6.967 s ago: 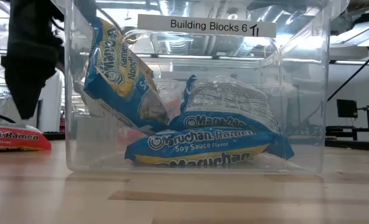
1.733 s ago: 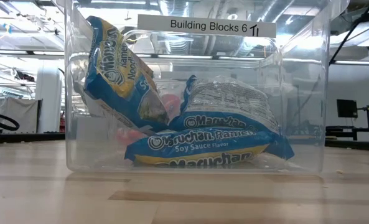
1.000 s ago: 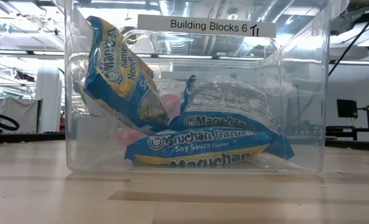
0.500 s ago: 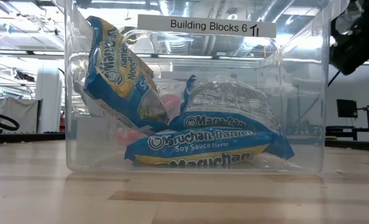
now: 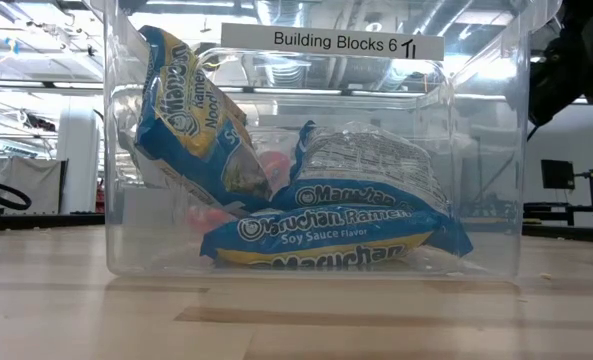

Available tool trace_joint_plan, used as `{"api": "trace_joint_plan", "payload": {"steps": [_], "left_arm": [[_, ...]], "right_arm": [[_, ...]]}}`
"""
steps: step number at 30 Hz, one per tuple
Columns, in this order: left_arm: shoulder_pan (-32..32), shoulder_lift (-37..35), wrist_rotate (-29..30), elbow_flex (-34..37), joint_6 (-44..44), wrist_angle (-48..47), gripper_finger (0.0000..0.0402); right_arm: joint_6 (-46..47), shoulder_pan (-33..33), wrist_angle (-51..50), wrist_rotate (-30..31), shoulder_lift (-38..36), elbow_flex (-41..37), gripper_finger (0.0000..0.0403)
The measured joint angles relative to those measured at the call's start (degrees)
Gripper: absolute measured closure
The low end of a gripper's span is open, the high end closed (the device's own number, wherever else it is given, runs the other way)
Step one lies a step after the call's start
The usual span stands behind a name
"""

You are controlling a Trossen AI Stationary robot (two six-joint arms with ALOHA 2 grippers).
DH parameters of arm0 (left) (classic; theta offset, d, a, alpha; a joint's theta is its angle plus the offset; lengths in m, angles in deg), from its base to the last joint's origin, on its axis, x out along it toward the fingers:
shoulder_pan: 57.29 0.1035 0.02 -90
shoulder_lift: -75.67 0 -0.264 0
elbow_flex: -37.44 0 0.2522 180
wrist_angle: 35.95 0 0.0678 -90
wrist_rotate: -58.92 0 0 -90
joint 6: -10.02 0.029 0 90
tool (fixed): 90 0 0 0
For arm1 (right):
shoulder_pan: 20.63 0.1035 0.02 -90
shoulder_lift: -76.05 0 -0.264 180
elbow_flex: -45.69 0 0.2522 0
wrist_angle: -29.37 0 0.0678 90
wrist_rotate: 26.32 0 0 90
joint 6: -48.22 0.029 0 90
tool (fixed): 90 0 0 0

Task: Sort Maruchan noodles
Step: Move the red bag to the middle right of the table, then put the blue bag into the bottom transparent bin

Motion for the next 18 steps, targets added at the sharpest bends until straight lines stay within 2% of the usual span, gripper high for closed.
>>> {"api": "trace_joint_plan", "payload": {"steps": [6,10,14,18], "left_arm": [[-0.18,-1.19,-16.94,0.02,-7.57,-3.96,0.0139],[-0.48,-2.27,-22.34,0.02,-11.96,-6.73,0.0139],[-0.67,-2.72,-29.86,0.0,-20.46,-11.32,0.0139],[-5.64,-0.75,-34.64,-0.04,-31.52,-23.13,0.0139]], "right_arm": [[1.15,-0.08,-0.06,-0.02,0.0,0.02,0.0343],[1.21,-0.93,-0.11,-0.07,-0.06,0.03,0.0312],[0.05,-1.73,-0.15,-0.17,-2.43,0.09,0.0261],[0.02,-2.21,-0.48,0.45,-6.76,0.07,0.0206]]}}
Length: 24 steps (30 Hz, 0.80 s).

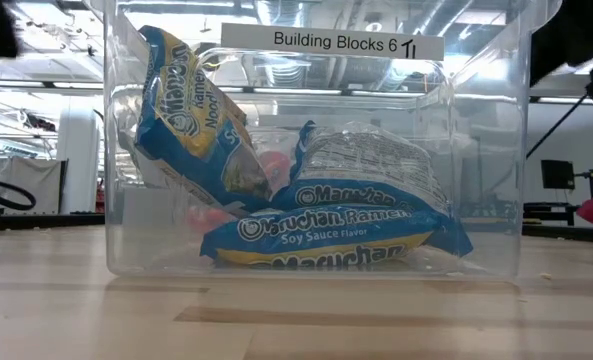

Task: Sort Maruchan noodles
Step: Put the blue bag into the bottom transparent bin

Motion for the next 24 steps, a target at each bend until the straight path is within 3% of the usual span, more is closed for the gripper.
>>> {"api": "trace_joint_plan", "payload": {"steps": [5,11,16,24], "left_arm": [[-13.49,7.19,0.92,0.0,-5.4,-12.75,0.0139],[-29.21,16.73,15.17,0.05,-5.26,-18.44,0.0139],[-36.29,21.61,19.83,3.2,-8.8,-16.63,0.0139],[-38.26,22.96,17.1,12.93,-11.08,-1.07,0.0139]], "right_arm": [[3.12,-0.19,-0.39,5.35,-5.99,0.0,0.0165],[6.03,-0.19,-0.68,10.91,-10.1,0.0,0.0159],[6.03,-0.19,-0.78,11.19,-10.56,0.0,0.0159],[6.56,-0.17,-0.55,11.29,-9.28,-0.05,0.0159]]}}
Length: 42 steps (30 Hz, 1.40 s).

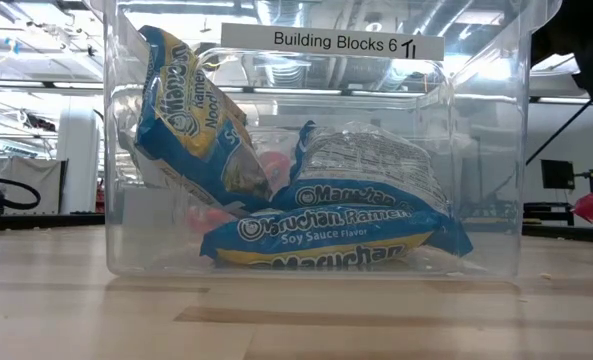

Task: Sort Maruchan noodles
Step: Put the blue bag into the bottom transparent bin

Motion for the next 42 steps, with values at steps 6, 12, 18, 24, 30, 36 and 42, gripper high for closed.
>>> {"api": "trace_joint_plan", "payload": {"steps": [6,12,18,24,30,36,42], "left_arm": [[0.01,0.0,-2.86,3.55,1.77,4.68,0.0139],[0.03,-0.04,-2.73,4.71,1.7,4.66,0.0149],[0.07,-0.04,-7.5,4.71,1.62,5.14,0.0328],[1.35,-0.39,-10.62,4.49,0.76,7.89,0.0399],[3.25,-7.05,-14.17,2.14,1.13,7.81,0.0401],[7.0,-17.35,-14.23,-2.14,0.69,4.83,0.0401],[13.75,-23.11,-12.18,-10.64,4.86,-3.72,0.0401]], "right_arm": [[0.33,0.0,-0.26,-0.03,0.18,0.03,0.0159],[0.73,0.0,0.1,-0.06,0.22,0.05,0.0159],[0.7,0.0,0.16,-0.12,0.22,0.05,0.0159],[0.67,0.0,0.17,-0.14,0.22,0.05,0.0159],[0.22,0.0,0.16,-0.16,0.22,0.05,0.0159],[-0.11,0.0,0.16,-0.16,0.22,0.05,0.0159],[-0.11,0.0,0.18,-0.16,0.22,0.05,0.0159]]}}
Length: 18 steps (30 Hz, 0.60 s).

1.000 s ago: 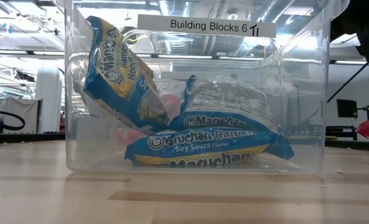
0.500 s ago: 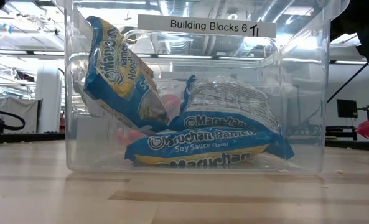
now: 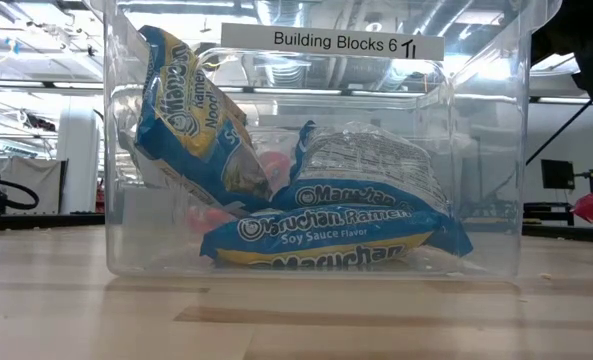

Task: Sort Maruchan noodles
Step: Put the blue bag into the bottom transparent bin

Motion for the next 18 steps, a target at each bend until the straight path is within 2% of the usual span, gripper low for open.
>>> {"api": "trace_joint_plan", "payload": {"steps": [4,8,14,18], "left_arm": [[6.08,0.6,0.01,-7.97,6.35,-3.66,0.0401],[13.35,4.93,-0.58,-16.49,16.48,-5.7,0.0401],[25.18,17.46,-7.5,-25.74,34.14,-4.36,0.0401],[30.51,27.39,-12.4,-29.33,42.82,1.15,0.0401]], "right_arm": [[-0.31,0.0,0.0,0.0,0.0,0.0,0.0159],[-0.82,0.01,0.0,0.02,0.0,0.0,0.0159],[-1.23,0.01,0.08,0.11,0.0,0.0,0.0159],[-1.29,0.0,0.25,0.15,0.0,0.0,0.0159]]}}
